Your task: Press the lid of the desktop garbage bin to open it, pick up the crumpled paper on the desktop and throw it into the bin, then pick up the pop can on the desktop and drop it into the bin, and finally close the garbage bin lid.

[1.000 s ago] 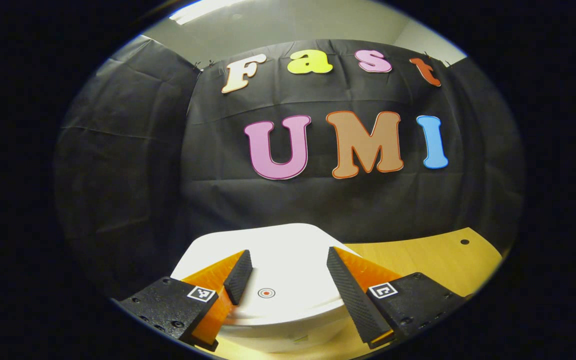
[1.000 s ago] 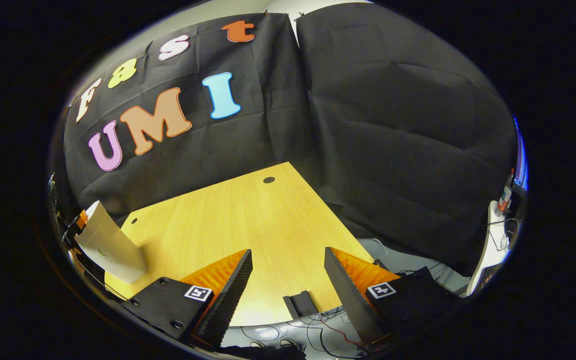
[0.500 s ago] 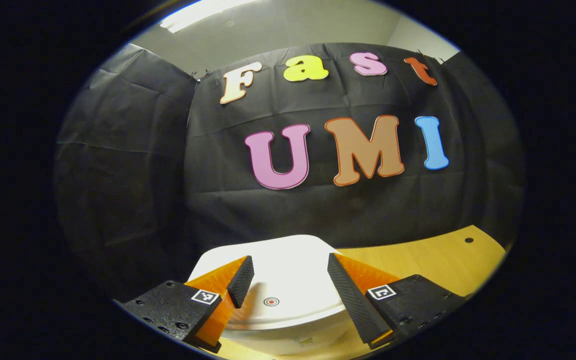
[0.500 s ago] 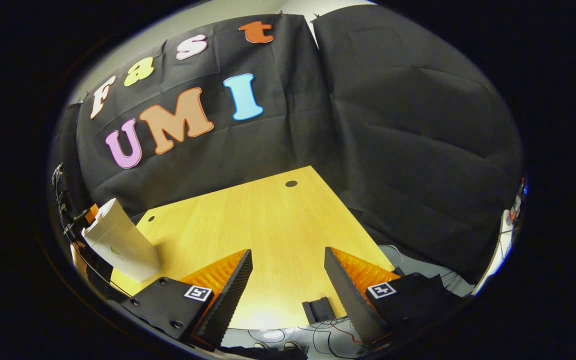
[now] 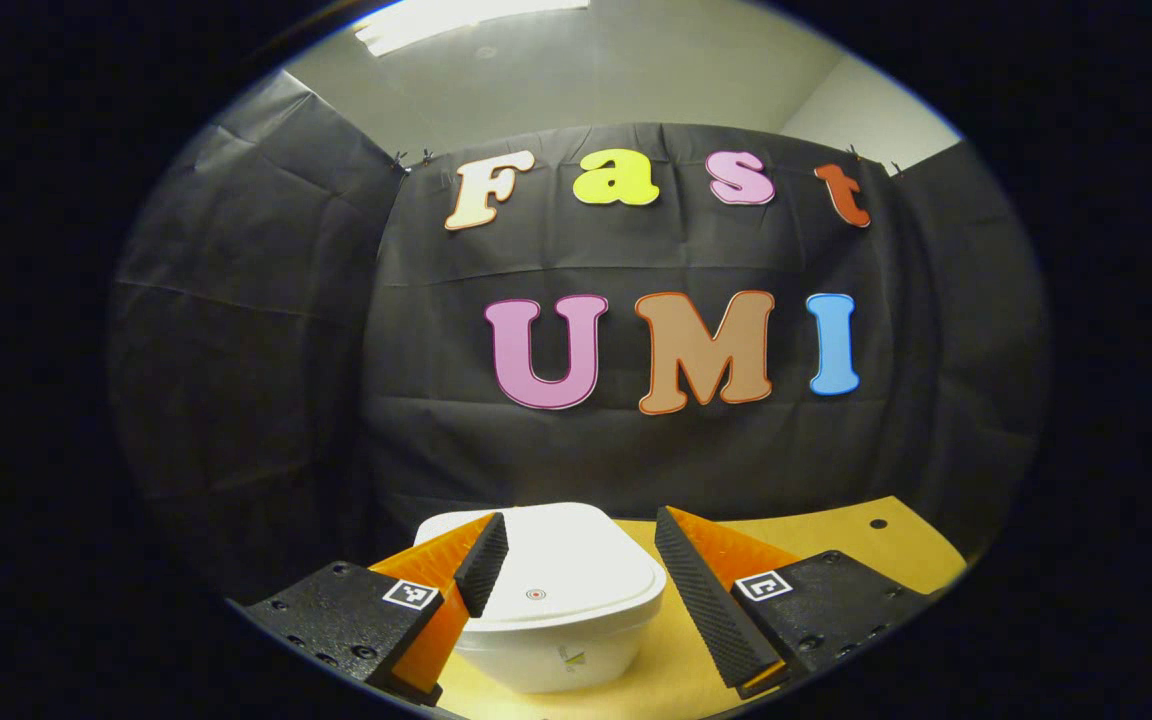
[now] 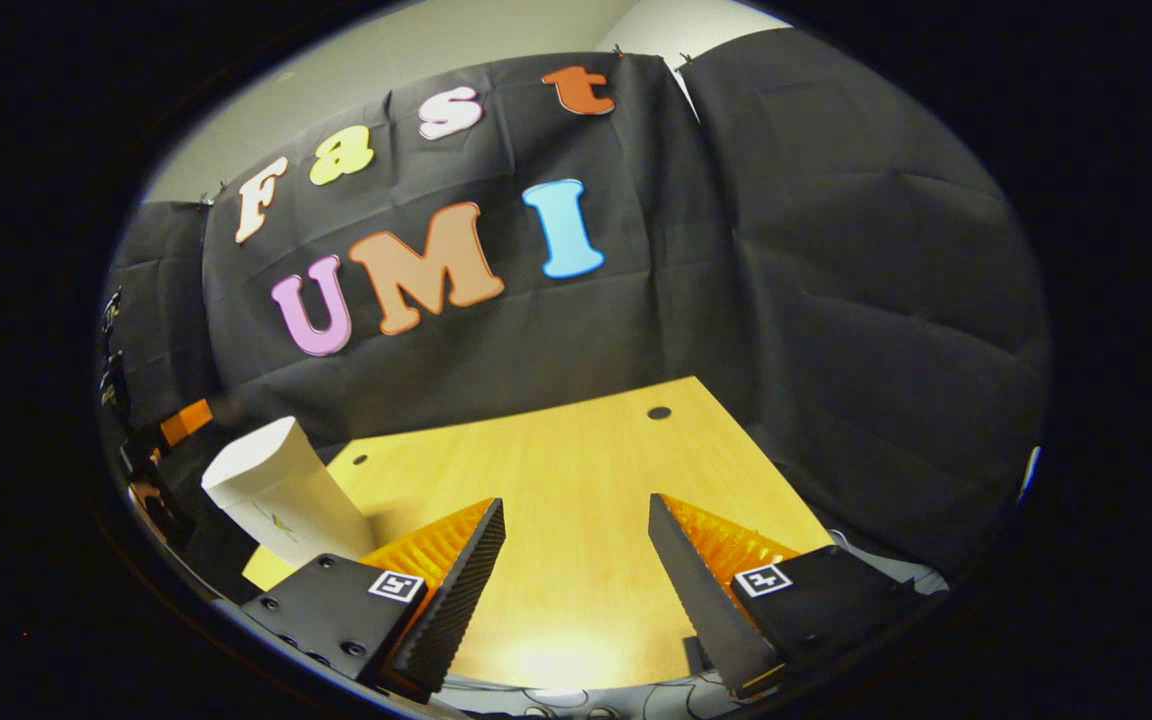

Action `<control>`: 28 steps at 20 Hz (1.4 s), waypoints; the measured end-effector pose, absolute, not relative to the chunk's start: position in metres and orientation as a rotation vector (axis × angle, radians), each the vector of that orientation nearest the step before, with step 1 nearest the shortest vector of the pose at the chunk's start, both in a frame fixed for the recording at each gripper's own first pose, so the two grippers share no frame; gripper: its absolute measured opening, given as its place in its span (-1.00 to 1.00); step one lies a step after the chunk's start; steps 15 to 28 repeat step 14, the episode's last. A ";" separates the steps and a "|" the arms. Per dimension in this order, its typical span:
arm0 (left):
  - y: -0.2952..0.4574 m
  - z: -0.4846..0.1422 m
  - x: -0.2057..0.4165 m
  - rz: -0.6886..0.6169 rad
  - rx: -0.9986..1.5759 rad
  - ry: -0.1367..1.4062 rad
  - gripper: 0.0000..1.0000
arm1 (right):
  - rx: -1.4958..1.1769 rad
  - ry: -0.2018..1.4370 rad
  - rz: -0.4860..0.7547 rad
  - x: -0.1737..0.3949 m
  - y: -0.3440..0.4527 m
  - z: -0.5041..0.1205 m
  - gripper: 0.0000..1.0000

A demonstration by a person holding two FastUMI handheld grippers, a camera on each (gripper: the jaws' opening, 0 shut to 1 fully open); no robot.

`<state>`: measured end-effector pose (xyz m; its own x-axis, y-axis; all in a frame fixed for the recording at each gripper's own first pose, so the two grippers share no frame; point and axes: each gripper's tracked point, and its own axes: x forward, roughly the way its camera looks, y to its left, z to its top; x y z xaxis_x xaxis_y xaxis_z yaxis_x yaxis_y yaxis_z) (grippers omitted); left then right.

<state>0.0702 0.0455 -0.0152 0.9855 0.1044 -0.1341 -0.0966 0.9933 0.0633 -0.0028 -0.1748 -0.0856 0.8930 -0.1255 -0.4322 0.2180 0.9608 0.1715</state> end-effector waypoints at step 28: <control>-0.009 -0.038 -0.004 -0.112 -0.009 0.188 0.81 | 0.176 0.192 -0.102 -0.025 -0.085 -0.046 0.92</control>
